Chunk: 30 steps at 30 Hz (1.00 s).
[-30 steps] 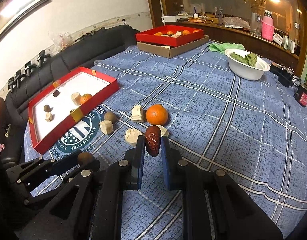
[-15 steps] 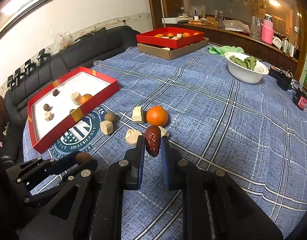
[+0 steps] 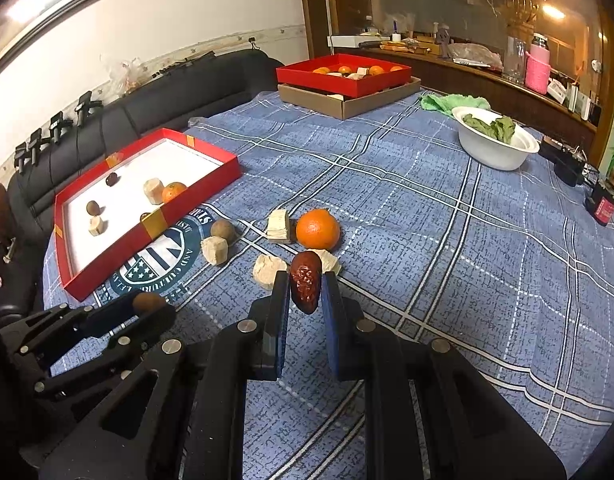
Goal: Organize fruits
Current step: 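Carry the date and nut over the red tray and open both tools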
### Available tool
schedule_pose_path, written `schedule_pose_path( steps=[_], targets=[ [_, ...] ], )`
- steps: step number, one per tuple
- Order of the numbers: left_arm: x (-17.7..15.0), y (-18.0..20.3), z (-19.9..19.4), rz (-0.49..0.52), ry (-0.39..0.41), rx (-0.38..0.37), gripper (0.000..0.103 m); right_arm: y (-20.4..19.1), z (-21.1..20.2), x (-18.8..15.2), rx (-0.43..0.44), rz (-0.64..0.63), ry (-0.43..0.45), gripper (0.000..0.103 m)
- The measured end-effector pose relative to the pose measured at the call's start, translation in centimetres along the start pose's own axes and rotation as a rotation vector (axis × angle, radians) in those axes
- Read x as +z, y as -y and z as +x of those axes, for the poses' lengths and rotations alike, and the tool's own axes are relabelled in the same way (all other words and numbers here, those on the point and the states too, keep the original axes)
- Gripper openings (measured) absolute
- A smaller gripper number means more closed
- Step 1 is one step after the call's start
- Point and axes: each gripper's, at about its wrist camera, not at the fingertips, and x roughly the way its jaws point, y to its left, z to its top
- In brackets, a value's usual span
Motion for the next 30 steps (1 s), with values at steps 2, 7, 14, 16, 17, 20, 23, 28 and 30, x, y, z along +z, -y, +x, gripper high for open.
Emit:
schedule_pose_path(
  steps=[2,7,14,16,17,20,23,28,30],
  targets=[
    [0.0,-0.4,-0.1,-0.008,0.002,0.002,0.026,-0.1,0.1,-0.1,-0.001,-0.003,-0.003,0.015],
    [0.2,-1.7,-0.6,-0.033,0.01,0.003,0.026,-0.3,0.4,-0.3,-0.009,-0.014,-0.011,0.015],
    [1.0,-5.6,-1.5,-0.091,0.034,0.035,0.026,-0.3,1.4,-0.5,-0.034,-0.025,-0.044,0.015],
    [1.4,-7.2,-1.8,-0.116,0.046,0.05,0.025,-0.5,1.5,-0.4,-0.03,-0.021,-0.054,0.015],
    [1.7,-8.1,-2.0,-0.128,0.054,0.06,0.025,-0.7,1.4,-0.3,-0.025,-0.023,-0.056,0.015],
    [2.5,-10.5,-2.4,-0.164,0.074,0.079,0.025,-1.8,1.0,0.1,0.001,-0.037,-0.053,0.015],
    [3.3,-12.2,-2.8,-0.188,0.101,0.088,0.025,-3.5,0.6,0.9,0.042,-0.062,-0.038,0.015],
    [4.4,-14.4,-2.8,-0.219,0.129,0.104,0.025,-7.0,0.1,2.9,0.104,-0.115,-0.001,0.015],
    [4.8,-14.8,-2.6,-0.224,0.133,0.111,0.025,-8.3,0.2,3.6,0.125,-0.131,0.009,0.015]
  ],
)
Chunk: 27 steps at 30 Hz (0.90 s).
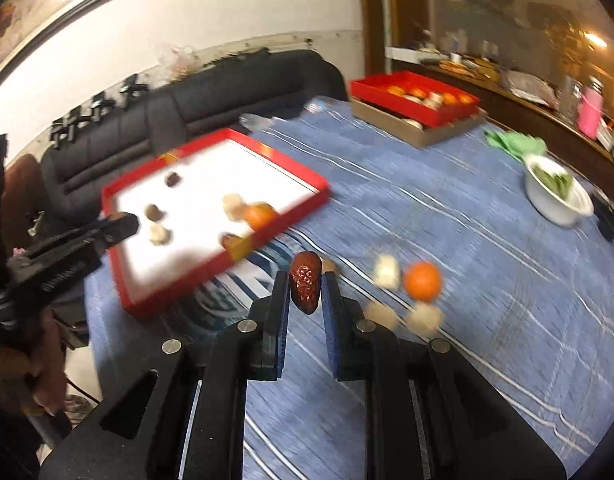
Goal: Organize fruits
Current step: 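Carry the date and nut over the red tray and open both tools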
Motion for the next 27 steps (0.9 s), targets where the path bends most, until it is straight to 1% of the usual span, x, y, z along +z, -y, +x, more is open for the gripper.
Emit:
schedule_pose_path(
  steps=[5,10,17,27],
  targets=[
    [1.3,-1.1,1.2,-0.007,0.0,0.03,0.025,-3.0,2.0,2.2,0.064,-0.026,-0.004,0.015],
    [2.1,-2.3,2.8,-0.025,-0.018,0.072,0.025,-5.4,4.6,4.1,0.104,-0.041,-0.023,0.015],
    [3.3,-3.5,5.0,-0.042,-0.041,0.135,0.025,-7.3,7.8,5.1,0.124,-0.044,-0.068,0.015],
    [3.7,-4.5,7.4,-0.06,-0.088,0.164,0.025,-8.3,10.9,5.2,0.126,-0.046,-0.121,0.015]
  ],
)
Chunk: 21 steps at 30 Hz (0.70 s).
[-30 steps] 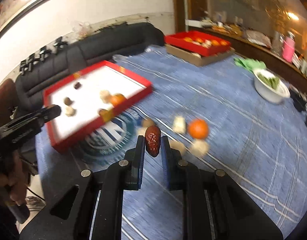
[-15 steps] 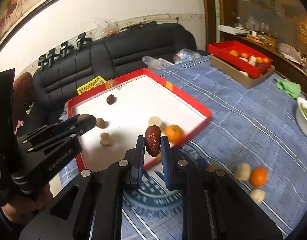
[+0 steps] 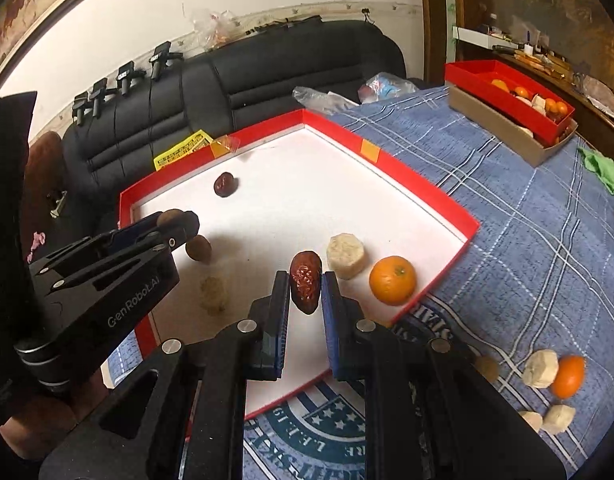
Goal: Organize fruits
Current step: 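Carry the date and nut over the red tray and open both tools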
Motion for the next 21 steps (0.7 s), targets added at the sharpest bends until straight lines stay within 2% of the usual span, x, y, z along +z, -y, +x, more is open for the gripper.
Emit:
schedule_pose_path(
  steps=[13,21],
  targets=[
    [0.3,0.1,0.7,-0.001,-0.014,0.018,0.025,-0.2,1.4,0.1,-0.008,-0.002,-0.015,0.015],
    [0.7,-1.1,1.8,-0.068,-0.077,0.035,0.025,-0.2,2.1,0.1,-0.029,0.003,-0.029,0.016]
  ],
)
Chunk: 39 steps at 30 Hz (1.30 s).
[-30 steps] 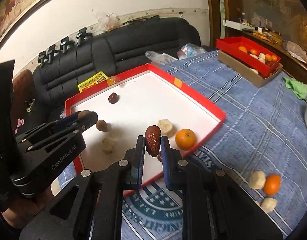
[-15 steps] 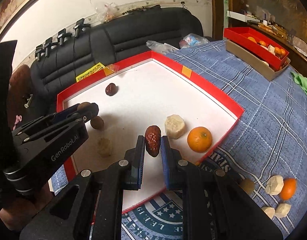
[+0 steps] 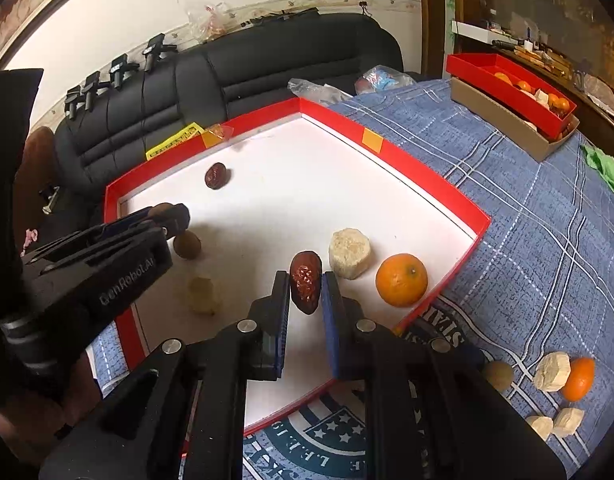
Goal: Organize fruits
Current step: 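Carry the date and nut over the red tray and open both tools, then withdraw both open tools from the tray back over the table, then grasp a beige cube with the right tool while the left tool grasps another beige cube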
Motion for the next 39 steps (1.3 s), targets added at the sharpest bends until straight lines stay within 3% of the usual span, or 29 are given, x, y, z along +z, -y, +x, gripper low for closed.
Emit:
schedule_pose_path(
  steps=[1,2,3,4,5,10,14,20,23,28,31,39],
  targets=[
    [0.1,-0.2,0.0,-0.012,-0.008,0.016,0.035,0.0,0.3,0.0,-0.004,0.001,-0.016,0.016],
    [0.2,-0.5,0.0,-0.028,-0.024,0.032,0.052,0.0,0.6,0.0,-0.01,-0.002,-0.03,0.018],
    [0.2,-0.9,0.0,-0.055,-0.041,0.036,0.059,-0.1,0.7,-0.1,-0.022,-0.008,-0.041,0.024],
    [0.2,-1.4,-0.2,-0.085,-0.047,0.031,0.065,-0.1,0.8,-0.2,-0.038,-0.014,-0.047,0.048],
    [0.2,-1.6,-0.4,-0.099,-0.042,0.027,0.065,-0.1,0.6,-0.3,-0.048,-0.017,-0.045,0.063],
    [0.0,-1.5,-1.9,-0.122,-0.049,0.033,0.065,0.5,-2.1,-0.9,-0.031,-0.006,0.006,0.063],
    [-0.6,-0.7,-4.3,-0.148,0.011,0.003,0.065,1.8,-5.9,-1.9,-0.038,-0.003,0.077,0.063],
    [-3.0,3.1,-8.3,-0.031,0.114,-0.116,0.065,7.3,-11.3,-5.4,-0.084,0.075,0.154,0.063],
    [-5.1,6.1,-9.7,0.088,0.139,-0.188,0.065,11.2,-12.9,-8.0,-0.144,0.137,0.15,0.063],
    [-9.1,11.7,-10.8,0.322,0.142,-0.284,0.065,16.8,-12.9,-11.8,-0.235,0.245,0.07,0.062],
    [-10.5,13.7,-10.5,0.402,0.112,-0.297,0.066,18.3,-12.5,-12.8,-0.247,0.275,0.036,0.062],
    [-11.0,14.1,-9.0,0.402,0.051,-0.284,0.065,17.3,-10.1,-10.6,-0.232,0.228,0.009,0.06]
  ],
)
